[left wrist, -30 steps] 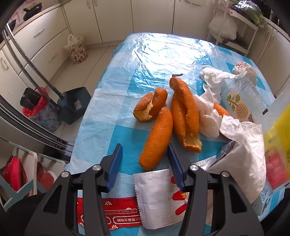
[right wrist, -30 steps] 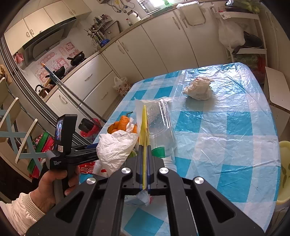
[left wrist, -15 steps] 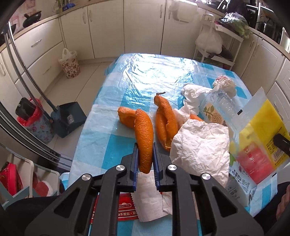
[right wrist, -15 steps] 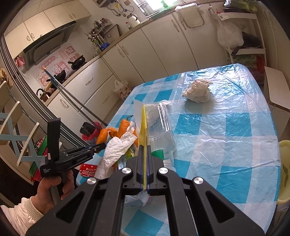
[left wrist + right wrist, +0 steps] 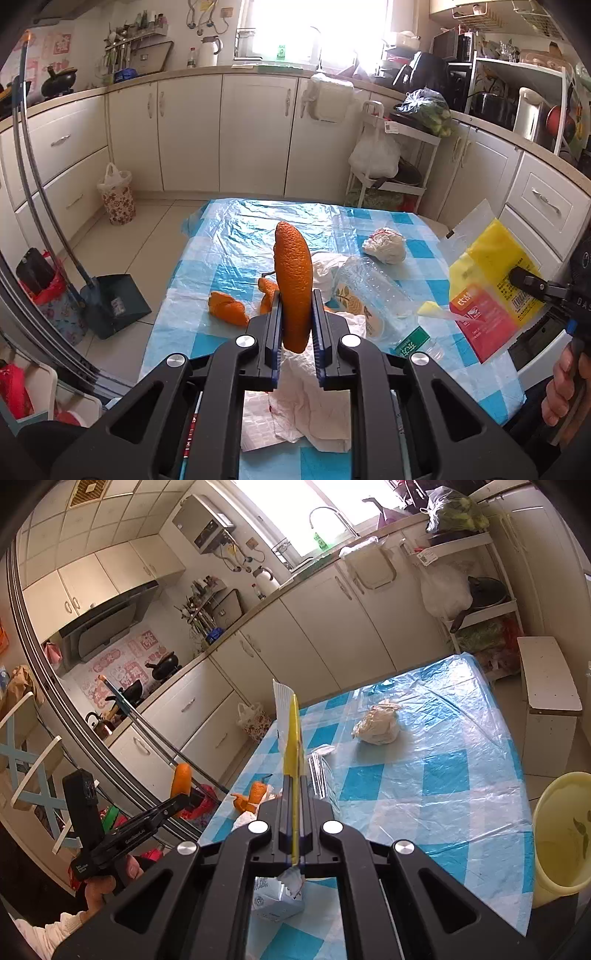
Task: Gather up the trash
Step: 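Carry the orange peel and yellow packet in both tools over the yellow bucket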
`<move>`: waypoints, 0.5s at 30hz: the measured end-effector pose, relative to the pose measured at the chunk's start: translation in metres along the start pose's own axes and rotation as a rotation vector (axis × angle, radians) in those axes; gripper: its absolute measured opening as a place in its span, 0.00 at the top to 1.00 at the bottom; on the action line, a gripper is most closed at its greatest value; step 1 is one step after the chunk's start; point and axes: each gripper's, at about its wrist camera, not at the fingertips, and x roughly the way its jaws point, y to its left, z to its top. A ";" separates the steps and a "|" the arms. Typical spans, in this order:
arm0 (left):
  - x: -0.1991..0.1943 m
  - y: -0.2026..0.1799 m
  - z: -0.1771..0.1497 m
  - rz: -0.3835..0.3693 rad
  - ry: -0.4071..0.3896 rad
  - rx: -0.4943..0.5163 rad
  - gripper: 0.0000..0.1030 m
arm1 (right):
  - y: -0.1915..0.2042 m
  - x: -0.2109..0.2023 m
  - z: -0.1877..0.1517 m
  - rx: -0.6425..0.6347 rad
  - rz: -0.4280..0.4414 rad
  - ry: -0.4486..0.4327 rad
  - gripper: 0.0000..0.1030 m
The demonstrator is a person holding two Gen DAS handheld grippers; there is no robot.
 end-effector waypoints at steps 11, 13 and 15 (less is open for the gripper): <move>-0.005 -0.031 0.001 -0.087 0.012 0.022 0.87 | -0.031 -0.030 0.014 0.035 -0.184 -0.099 0.97; -0.002 -0.045 0.001 -0.111 0.020 0.041 0.87 | -0.043 -0.039 0.018 0.046 -0.248 -0.106 0.97; 0.002 -0.060 0.000 -0.140 0.030 0.058 0.87 | -0.056 -0.047 0.021 0.058 -0.311 -0.105 0.97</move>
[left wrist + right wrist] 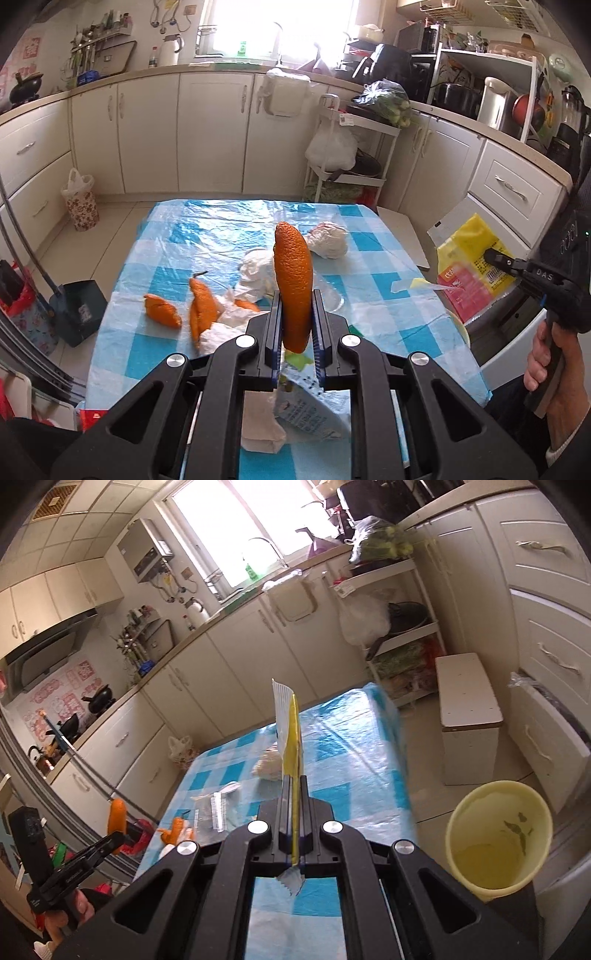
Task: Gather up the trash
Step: 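Carry the orange peel and yellow packet in both tools over the yellow bucket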
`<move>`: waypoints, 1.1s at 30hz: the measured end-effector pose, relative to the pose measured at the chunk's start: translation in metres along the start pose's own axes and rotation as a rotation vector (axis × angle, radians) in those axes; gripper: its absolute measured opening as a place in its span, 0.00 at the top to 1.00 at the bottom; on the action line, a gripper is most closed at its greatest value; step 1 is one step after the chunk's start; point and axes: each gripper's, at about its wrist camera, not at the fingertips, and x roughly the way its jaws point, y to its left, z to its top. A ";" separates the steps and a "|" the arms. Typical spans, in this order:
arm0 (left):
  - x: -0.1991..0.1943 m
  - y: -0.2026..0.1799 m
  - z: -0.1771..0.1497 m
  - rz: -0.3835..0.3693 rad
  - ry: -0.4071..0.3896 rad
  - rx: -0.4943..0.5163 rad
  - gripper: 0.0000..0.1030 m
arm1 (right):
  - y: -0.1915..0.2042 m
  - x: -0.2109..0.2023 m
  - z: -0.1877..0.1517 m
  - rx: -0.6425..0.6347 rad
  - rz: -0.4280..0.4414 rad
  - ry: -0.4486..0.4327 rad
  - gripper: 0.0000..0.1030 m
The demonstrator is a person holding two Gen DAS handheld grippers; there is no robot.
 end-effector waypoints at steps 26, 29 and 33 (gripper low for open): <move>0.089 -0.165 0.009 -0.196 0.110 0.153 0.87 | -0.222 0.100 0.005 0.305 -0.492 0.477 0.73; 0.096 -0.178 0.006 -0.202 0.121 0.171 0.87 | -0.223 0.093 0.011 0.337 -0.482 0.431 0.52; 0.104 -0.194 0.000 -0.217 0.140 0.191 0.87 | -0.220 0.081 0.022 0.357 -0.451 0.358 0.51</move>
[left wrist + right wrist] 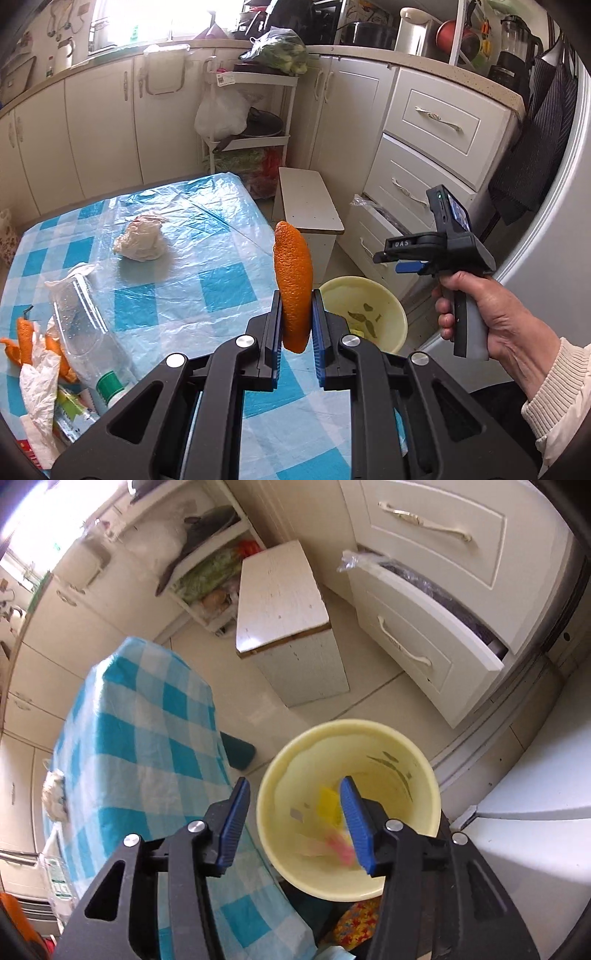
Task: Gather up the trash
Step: 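Carry the orange peel and yellow packet in both tools over the yellow bucket, then open both tools over the yellow bucket to drop the peel and packet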
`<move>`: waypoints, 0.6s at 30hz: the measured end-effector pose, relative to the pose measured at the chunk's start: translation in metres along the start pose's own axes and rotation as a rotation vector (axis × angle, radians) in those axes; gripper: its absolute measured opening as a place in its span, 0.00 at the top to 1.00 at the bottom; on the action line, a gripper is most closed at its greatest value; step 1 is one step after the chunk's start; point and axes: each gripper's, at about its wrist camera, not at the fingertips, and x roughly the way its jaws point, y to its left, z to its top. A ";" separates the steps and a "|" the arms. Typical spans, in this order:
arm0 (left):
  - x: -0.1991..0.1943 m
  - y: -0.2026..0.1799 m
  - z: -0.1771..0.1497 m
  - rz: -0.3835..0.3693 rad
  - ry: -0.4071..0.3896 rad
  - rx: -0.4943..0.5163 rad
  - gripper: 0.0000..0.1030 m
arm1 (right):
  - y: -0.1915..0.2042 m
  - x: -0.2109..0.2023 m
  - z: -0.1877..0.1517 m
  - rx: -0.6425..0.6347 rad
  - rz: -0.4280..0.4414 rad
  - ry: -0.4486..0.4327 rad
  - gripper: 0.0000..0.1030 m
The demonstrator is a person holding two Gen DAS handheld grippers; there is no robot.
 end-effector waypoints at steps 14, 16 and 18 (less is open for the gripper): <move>0.091 -0.071 0.005 -0.094 0.147 0.024 0.87 | 0.024 -0.107 0.008 -0.051 0.121 -0.480 0.32; 0.104 -0.083 0.007 -0.102 0.163 0.034 0.87 | 0.027 -0.113 0.010 -0.069 0.112 -0.505 0.32; 0.118 -0.094 0.009 -0.108 0.181 0.039 0.87 | 0.025 -0.117 0.012 -0.076 0.106 -0.525 0.32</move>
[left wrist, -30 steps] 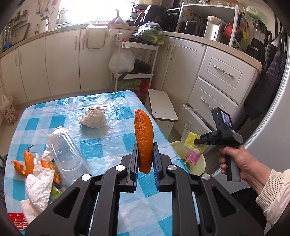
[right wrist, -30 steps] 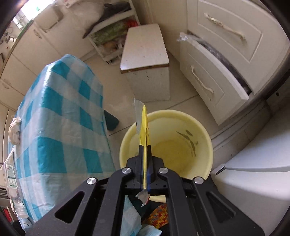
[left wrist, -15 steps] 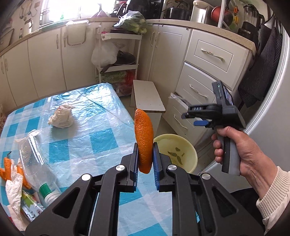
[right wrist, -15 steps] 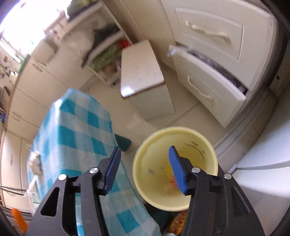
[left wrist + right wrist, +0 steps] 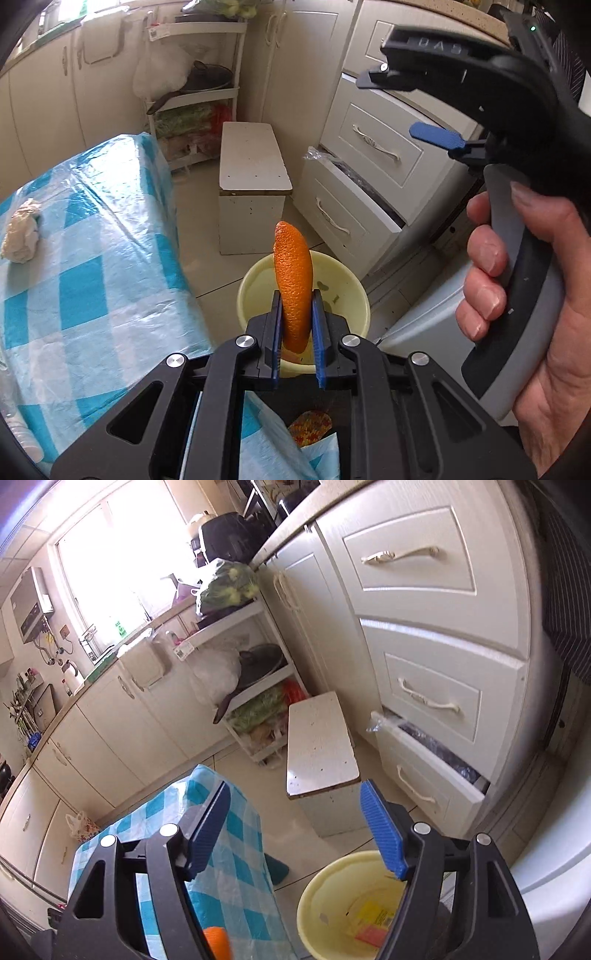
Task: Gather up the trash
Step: 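Open both tools over the yellow bucket to drop the peel and packet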
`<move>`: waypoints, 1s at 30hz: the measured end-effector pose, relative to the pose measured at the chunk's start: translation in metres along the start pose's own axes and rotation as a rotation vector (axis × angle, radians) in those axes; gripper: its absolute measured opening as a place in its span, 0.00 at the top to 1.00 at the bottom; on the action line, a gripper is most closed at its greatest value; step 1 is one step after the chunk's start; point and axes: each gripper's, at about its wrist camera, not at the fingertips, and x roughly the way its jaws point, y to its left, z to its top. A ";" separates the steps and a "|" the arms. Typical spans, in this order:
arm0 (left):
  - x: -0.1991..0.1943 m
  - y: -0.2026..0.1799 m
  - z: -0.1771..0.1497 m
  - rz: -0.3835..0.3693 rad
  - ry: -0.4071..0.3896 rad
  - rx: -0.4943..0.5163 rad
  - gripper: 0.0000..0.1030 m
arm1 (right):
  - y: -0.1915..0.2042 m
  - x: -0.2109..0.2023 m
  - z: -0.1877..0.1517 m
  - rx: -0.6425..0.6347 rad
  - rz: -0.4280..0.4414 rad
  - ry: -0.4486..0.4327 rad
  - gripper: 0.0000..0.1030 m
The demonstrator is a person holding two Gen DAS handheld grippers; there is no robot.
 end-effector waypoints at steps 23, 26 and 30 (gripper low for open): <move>0.043 -0.020 0.024 0.160 0.014 0.015 0.46 | -0.010 -0.016 0.008 -0.028 -0.046 -0.099 0.29; 0.028 -0.016 0.019 0.205 -0.001 0.023 0.40 | -0.007 -0.015 0.008 -0.037 -0.050 -0.097 0.28; 0.004 -0.012 0.011 0.254 -0.038 0.031 0.29 | -0.004 -0.014 0.007 -0.051 -0.053 -0.096 0.26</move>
